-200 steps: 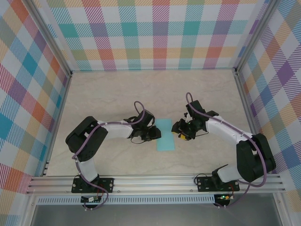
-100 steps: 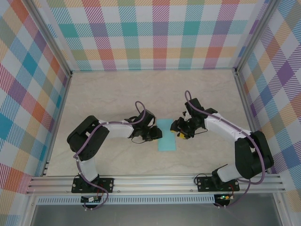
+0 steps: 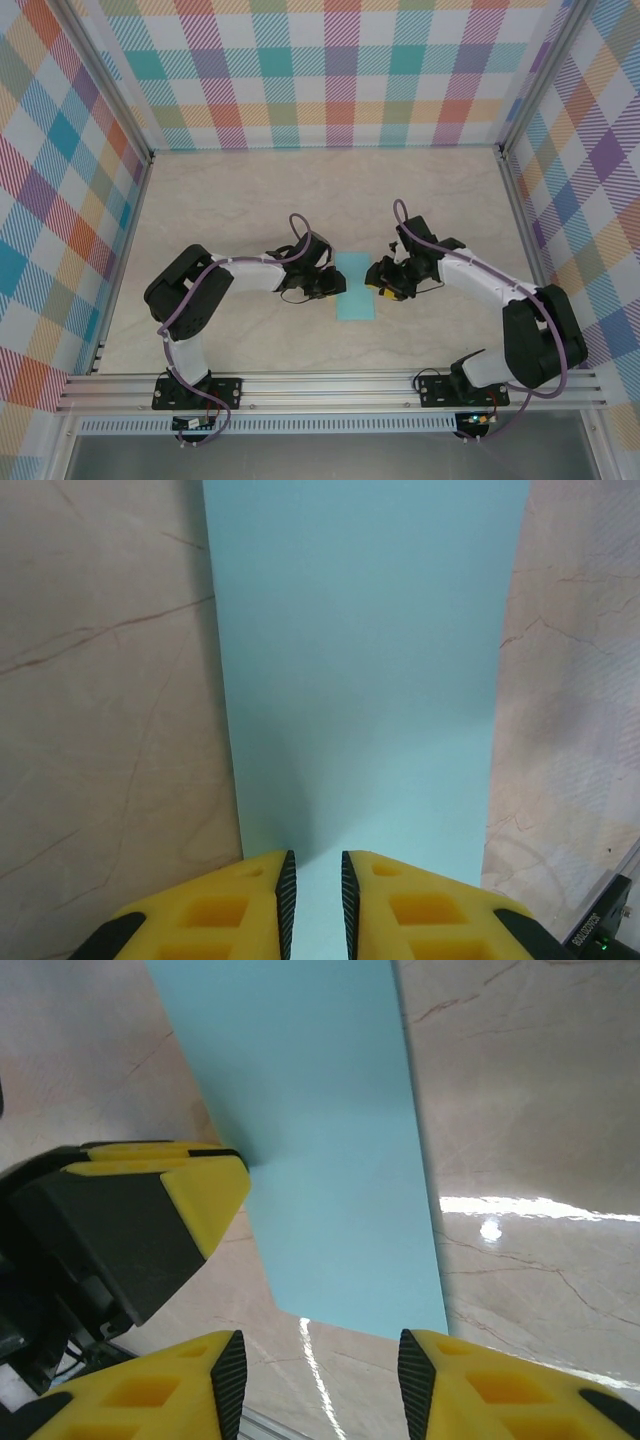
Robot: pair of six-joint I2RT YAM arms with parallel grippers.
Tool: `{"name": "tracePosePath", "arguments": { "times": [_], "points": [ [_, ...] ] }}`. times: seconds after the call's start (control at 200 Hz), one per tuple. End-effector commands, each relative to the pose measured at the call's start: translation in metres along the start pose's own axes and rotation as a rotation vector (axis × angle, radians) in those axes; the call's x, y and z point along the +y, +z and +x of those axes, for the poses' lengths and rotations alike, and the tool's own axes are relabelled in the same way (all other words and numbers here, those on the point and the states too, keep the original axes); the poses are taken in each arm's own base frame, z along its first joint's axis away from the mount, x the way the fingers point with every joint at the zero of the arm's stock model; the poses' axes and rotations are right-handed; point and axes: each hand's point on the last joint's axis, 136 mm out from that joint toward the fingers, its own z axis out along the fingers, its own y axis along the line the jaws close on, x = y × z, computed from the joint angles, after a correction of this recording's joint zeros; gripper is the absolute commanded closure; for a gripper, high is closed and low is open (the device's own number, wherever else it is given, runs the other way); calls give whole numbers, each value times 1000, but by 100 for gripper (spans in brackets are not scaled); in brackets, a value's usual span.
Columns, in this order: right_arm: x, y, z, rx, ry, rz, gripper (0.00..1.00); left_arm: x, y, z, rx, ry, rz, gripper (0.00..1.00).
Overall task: Fold a paper plane with a square sheet of paper (pick it up from the middle)
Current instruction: Third fold the triangle at the center of the table.
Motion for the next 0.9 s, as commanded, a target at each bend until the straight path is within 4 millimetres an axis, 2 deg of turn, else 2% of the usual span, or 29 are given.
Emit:
{"name": "tracePosePath", "arguments": {
  "times": [0.0,0.195,0.5,0.625,0.9],
  "points": [
    [6,9,-1,29,-47,-51,57,5,6,2,6,0,-46,78],
    [-8,14,-10,3,-50,12,53,2,4,-3,-15,1,-53,79],
    [-23,27,-4,42,-22,29,52,-8,-8,-10,-58,3,-35,79],
    [-25,31,-2,55,-15,25,53,-12,-5,-9,-53,-3,1,79],
    [-17,39,0,71,-9,-47,55,-6,0,-10,-46,0,-24,79]
  ]
}}
